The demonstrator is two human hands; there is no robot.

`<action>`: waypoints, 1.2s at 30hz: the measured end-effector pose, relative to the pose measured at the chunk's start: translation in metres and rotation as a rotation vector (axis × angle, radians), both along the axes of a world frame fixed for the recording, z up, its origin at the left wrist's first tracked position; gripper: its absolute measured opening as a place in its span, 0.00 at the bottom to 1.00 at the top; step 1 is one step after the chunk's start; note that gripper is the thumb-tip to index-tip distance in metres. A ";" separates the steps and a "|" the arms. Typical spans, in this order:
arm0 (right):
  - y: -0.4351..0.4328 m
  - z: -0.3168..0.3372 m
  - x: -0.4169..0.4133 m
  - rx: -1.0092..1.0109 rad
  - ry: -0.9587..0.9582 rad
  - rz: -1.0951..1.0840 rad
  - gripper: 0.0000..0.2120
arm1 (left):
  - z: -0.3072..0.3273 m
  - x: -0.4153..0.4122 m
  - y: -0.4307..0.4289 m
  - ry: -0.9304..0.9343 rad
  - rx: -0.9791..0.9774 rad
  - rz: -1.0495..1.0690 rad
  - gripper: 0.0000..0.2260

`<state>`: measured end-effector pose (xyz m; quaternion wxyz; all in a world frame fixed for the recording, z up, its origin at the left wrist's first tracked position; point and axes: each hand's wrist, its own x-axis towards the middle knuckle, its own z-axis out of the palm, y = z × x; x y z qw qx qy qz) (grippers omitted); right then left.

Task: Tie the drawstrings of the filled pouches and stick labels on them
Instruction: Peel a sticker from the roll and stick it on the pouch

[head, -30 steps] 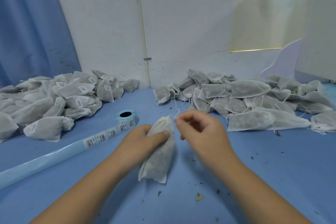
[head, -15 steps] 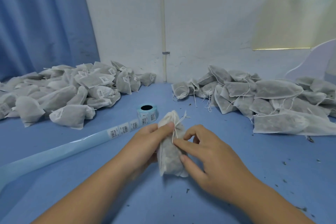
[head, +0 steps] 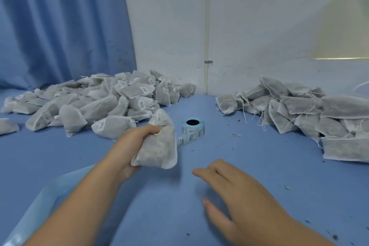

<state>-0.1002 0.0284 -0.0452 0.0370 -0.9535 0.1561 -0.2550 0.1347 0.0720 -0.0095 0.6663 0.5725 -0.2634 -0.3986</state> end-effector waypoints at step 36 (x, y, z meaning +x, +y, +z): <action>-0.050 -0.030 0.173 0.406 -0.173 -0.242 0.04 | -0.036 0.079 -0.008 0.296 0.210 -0.122 0.13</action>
